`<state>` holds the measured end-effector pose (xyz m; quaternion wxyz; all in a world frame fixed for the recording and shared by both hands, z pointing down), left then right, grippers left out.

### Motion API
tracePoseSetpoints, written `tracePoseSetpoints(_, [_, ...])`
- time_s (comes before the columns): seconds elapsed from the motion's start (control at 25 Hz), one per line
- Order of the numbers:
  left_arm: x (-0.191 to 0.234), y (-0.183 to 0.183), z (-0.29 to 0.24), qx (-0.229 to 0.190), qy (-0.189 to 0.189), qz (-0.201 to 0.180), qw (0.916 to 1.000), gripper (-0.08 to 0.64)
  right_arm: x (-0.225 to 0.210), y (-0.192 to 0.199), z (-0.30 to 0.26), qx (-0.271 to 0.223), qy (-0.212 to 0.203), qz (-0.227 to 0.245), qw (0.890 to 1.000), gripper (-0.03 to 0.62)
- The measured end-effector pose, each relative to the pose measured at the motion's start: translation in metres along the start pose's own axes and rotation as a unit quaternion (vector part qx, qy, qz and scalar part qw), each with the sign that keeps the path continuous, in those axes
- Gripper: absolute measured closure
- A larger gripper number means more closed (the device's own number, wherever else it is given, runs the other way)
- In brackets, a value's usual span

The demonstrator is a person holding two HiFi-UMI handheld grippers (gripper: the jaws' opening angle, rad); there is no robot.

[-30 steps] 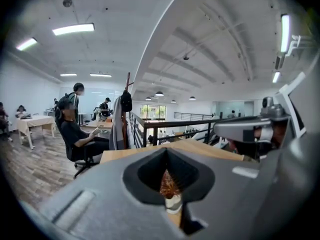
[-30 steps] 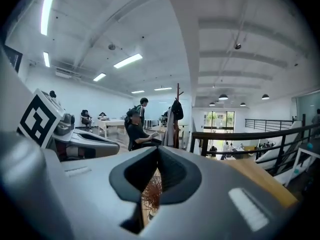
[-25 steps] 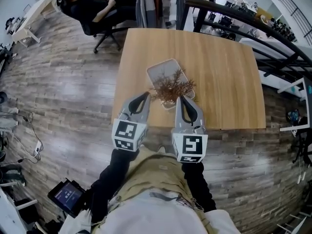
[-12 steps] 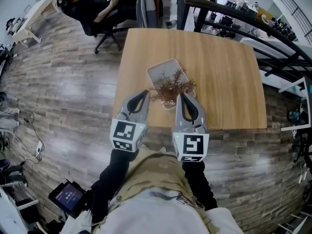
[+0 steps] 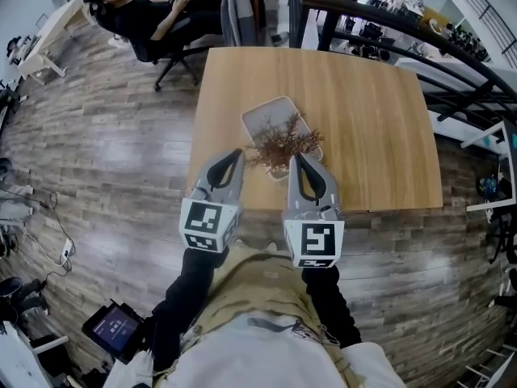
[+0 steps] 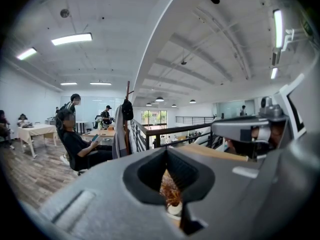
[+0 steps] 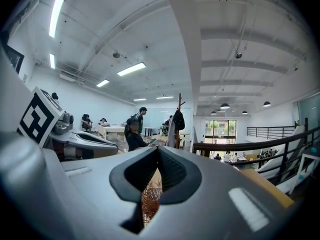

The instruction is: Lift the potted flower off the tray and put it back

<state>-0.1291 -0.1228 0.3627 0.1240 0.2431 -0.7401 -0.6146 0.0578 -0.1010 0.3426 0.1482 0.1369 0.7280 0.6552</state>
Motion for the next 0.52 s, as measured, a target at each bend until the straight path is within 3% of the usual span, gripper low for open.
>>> tracePoseSetpoints(0.52, [-0.0039,-0.0026,-0.0005,-0.012,-0.001,0.001,0.9999,0.558,-0.0016,0.0002,0.0048,-0.026,0.000,0.000,1.000,0.589])
Point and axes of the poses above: the fingertips, and each gripper's own axes: z backward along the fingers, x to its left, y out of its underside, the point moved 10 cm from there along z, backward along the fingers, and after that the axes turned 6 degrees about -z, right-handed, at the moved point
